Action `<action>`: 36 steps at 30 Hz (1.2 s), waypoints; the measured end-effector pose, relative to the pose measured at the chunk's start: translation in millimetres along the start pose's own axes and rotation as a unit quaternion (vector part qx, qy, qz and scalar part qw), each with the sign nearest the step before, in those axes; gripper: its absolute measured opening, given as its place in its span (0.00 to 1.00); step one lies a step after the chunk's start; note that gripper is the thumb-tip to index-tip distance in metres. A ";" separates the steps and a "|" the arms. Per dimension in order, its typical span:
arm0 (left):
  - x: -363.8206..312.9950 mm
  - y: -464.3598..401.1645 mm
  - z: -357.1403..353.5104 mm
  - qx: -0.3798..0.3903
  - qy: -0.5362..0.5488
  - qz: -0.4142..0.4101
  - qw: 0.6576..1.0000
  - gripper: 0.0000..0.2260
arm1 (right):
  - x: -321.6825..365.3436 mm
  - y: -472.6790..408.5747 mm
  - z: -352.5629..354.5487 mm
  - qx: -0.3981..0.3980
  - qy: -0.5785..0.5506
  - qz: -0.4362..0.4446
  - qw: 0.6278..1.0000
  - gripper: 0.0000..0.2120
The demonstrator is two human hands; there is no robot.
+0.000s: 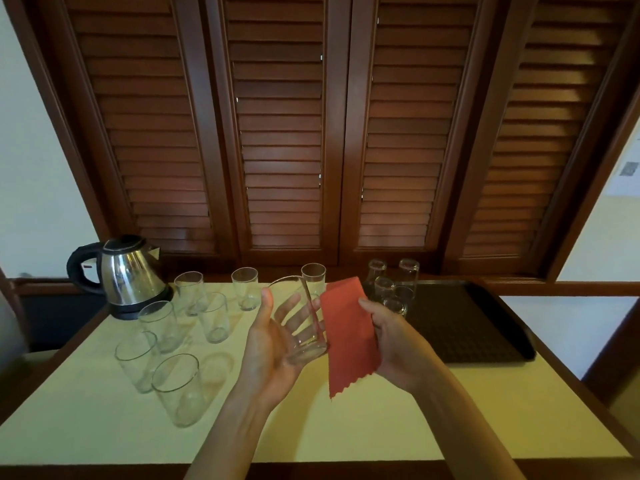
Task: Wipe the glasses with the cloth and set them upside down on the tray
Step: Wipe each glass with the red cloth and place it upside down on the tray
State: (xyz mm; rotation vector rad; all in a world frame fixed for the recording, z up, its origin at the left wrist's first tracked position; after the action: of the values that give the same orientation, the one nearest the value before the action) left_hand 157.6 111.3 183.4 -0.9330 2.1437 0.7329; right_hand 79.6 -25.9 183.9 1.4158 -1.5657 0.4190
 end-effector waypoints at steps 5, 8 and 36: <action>9.3 -2.8 11.8 -0.002 0.004 0.020 1.000 0.34 | -24.5 -7.1 13.3 0.009 -0.036 -0.040 0.999 0.23; 10.1 -5.9 17.9 -0.009 -0.037 0.032 0.999 0.34 | -34.1 -10.1 24.4 0.001 -0.009 -0.055 0.998 0.20; -30.2 -7.7 -21.3 0.054 -0.119 -0.125 0.983 0.30 | -10.2 38.3 -74.9 -0.045 0.327 0.570 0.752 0.21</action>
State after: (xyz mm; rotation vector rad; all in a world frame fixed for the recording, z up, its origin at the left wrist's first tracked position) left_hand 171.5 103.8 217.7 -0.9820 1.8000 0.5648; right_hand 74.4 48.1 225.1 -0.0162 -1.6111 1.3576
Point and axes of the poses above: each hand's wrist, its own y-axis away from the middle knuckle, its own z-axis out of the back of the hand, x = y × z, the point moved 7 cm from there along -y, towards the middle knuckle, and after that the axes turned 7 degrees about -y, right-handed, at the moved point
